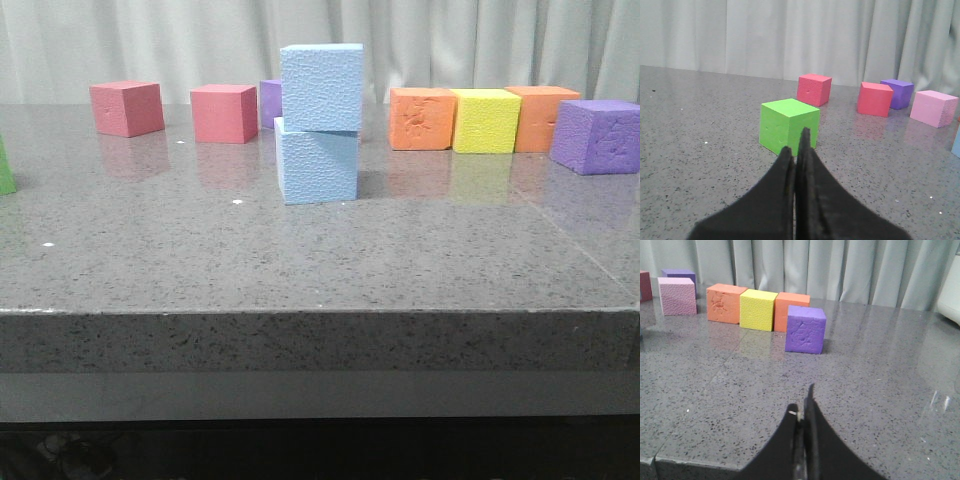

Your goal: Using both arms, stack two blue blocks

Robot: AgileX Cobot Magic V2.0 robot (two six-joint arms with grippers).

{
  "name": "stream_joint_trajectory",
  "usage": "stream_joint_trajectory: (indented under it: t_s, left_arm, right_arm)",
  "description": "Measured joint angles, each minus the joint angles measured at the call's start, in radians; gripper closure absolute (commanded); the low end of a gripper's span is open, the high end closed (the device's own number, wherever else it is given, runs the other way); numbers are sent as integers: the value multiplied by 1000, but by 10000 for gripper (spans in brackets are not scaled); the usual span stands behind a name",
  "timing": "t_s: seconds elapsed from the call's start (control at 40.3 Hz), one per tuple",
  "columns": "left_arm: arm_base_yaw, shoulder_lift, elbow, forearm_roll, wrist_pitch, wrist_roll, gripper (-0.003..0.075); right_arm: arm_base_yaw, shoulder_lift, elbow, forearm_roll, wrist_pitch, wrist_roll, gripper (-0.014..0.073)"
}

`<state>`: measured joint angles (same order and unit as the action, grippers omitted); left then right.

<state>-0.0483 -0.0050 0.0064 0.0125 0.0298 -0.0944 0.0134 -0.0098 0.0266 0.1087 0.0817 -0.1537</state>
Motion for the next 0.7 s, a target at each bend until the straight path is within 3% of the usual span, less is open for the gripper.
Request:
stream_joint_trajectory:
  t_s: [0.248,0.447,0.695]
  left_arm:
    - [0,0,0,0,0,0,738]
    - [0,0,0,0,0,0,738]
    - [0,0,0,0,0,0,738]
  right_arm:
    - [0,0,0,6,-8,4,663]
    - [-2,0,0,-54,-63,175,663]
    - [-8,0,0,-63,-69,216,663]
